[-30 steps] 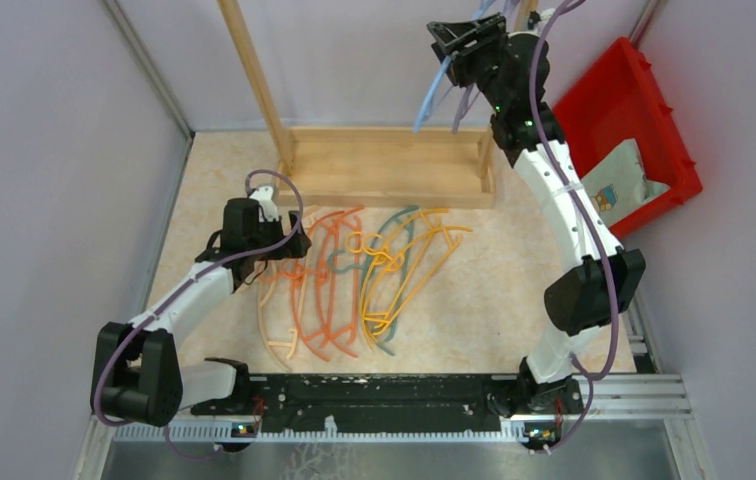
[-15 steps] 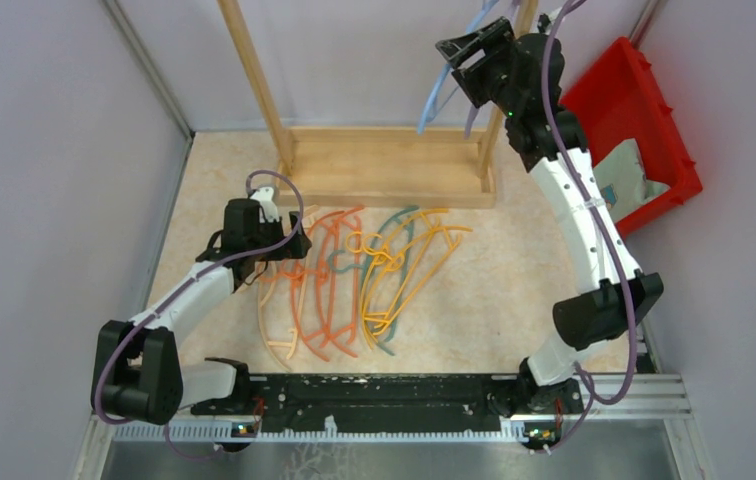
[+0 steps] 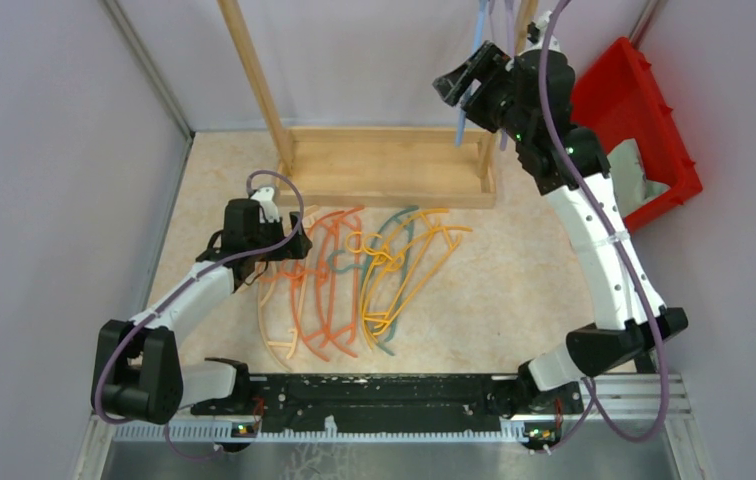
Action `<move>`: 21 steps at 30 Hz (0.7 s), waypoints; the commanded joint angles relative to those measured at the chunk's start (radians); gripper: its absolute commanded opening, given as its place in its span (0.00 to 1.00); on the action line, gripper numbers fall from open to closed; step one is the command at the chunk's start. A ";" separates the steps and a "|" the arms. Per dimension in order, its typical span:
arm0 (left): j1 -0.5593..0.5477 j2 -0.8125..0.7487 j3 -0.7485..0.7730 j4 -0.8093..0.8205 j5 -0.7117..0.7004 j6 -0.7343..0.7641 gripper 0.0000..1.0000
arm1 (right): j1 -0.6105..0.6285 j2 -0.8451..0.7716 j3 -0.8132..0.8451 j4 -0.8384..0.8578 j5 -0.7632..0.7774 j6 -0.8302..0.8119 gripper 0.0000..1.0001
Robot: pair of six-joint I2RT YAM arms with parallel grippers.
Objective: Organize the hangers
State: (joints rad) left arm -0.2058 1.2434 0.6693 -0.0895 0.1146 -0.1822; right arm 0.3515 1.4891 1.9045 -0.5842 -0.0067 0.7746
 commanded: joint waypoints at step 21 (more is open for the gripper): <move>0.006 0.033 0.013 0.004 0.011 -0.001 1.00 | 0.293 -0.438 -0.292 -0.394 0.380 -0.304 0.56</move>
State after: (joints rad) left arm -0.2050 1.2736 0.6693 -0.0917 0.1158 -0.1822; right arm 0.6285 1.0595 1.6745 -0.9356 0.4278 0.5190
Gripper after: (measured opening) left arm 0.997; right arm 0.626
